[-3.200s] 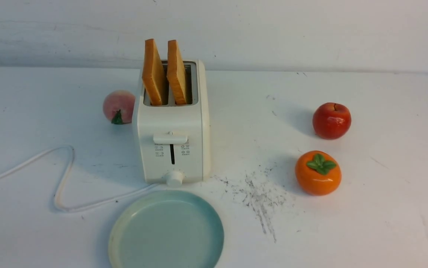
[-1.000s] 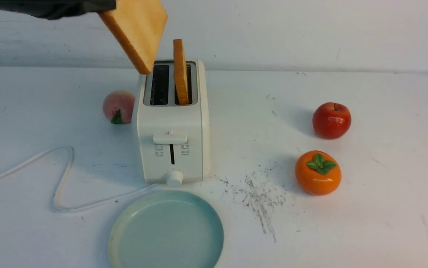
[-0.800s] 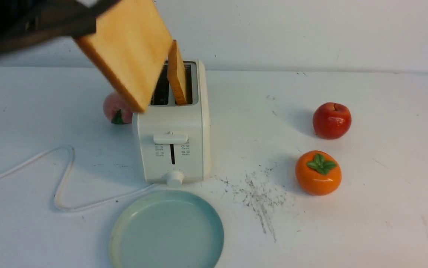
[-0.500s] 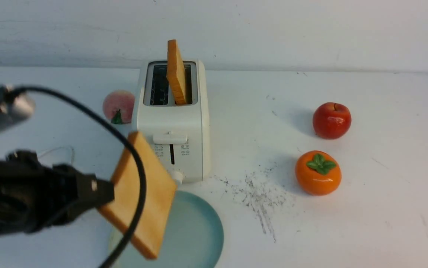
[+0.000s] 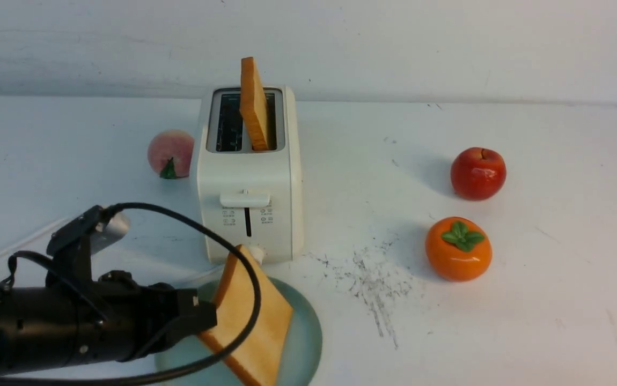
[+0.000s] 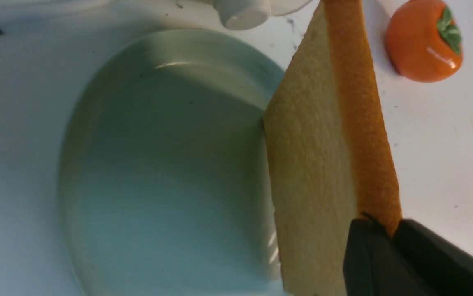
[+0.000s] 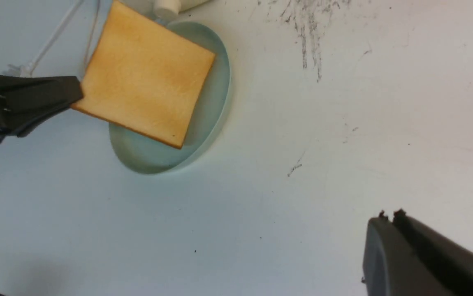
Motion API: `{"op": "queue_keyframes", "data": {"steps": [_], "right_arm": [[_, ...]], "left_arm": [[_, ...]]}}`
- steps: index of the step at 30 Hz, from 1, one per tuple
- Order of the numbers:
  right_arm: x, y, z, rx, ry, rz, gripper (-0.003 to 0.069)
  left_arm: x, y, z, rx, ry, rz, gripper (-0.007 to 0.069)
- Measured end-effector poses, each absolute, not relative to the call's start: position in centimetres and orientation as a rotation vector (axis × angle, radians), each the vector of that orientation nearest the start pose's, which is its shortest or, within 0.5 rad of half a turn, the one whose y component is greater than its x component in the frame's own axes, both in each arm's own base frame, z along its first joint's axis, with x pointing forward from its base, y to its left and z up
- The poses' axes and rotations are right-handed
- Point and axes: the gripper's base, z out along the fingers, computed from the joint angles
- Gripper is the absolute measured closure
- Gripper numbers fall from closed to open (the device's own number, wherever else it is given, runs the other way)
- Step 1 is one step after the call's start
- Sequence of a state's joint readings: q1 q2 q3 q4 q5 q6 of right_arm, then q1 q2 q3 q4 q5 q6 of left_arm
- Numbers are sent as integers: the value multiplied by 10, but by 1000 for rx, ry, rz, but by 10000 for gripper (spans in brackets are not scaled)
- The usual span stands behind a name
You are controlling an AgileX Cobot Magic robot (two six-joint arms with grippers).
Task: Take toasted bread from bread machine on white table place on plate.
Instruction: 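Place the slice of bread on the plate with the left gripper, then grasp the toast slice in the toaster and pull it up out of the slot with the right gripper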
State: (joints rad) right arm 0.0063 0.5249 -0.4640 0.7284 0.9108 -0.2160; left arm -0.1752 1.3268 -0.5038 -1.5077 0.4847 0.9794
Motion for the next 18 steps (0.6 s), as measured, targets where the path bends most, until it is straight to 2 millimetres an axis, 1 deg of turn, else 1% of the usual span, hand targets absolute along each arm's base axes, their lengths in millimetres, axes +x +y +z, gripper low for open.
{"op": "queue_keyframes", "data": {"steps": [1, 3, 4, 5, 6, 7, 9, 10, 12, 13, 14, 16, 17, 18], "right_arm": [[82, 49, 274, 34, 2298, 791, 644], [82, 49, 275, 37, 2297, 803, 643], [82, 49, 275, 37, 2297, 806, 643], [80, 51, 275, 26, 2304, 828, 641], [79, 52, 276, -1, 2306, 837, 640], [79, 52, 277, -11, 2307, 842, 640], [76, 54, 287, -110, 2293, 830, 639], [76, 54, 291, -125, 2289, 828, 639], [77, 54, 309, -187, 2266, 799, 639], [78, 54, 318, -209, 2260, 774, 639], [82, 52, 335, -249, 2255, 716, 639], [86, 50, 344, -272, 2262, 682, 639], [93, 49, 357, -293, 2270, 656, 639], [97, 49, 364, -299, 2268, 657, 639]], "left_arm": [[218, -82, 195, -169, 2413, -899, 558], [221, -82, 189, -186, 2435, -892, 508], [221, -82, 188, -186, 2438, -889, 501], [222, -81, 186, -183, 2447, -873, 444], [222, -80, 185, -172, 2451, -857, 403], [222, -80, 185, -164, 2454, -846, 386], [221, -77, 183, -132, 2470, -784, 304], [221, -76, 183, -121, 2475, -769, 293], [219, -74, 185, -137, 2481, -736, 253], [218, -73, 187, -152, 2482, -730, 246], [215, -71, 191, -178, 2484, -725, 242], [212, -71, 193, -162, 2492, -710, 244], [208, -69, 197, -151, 2499, -689, 265], [205, -67, 200, -135, 2505, -667, 290]]}}
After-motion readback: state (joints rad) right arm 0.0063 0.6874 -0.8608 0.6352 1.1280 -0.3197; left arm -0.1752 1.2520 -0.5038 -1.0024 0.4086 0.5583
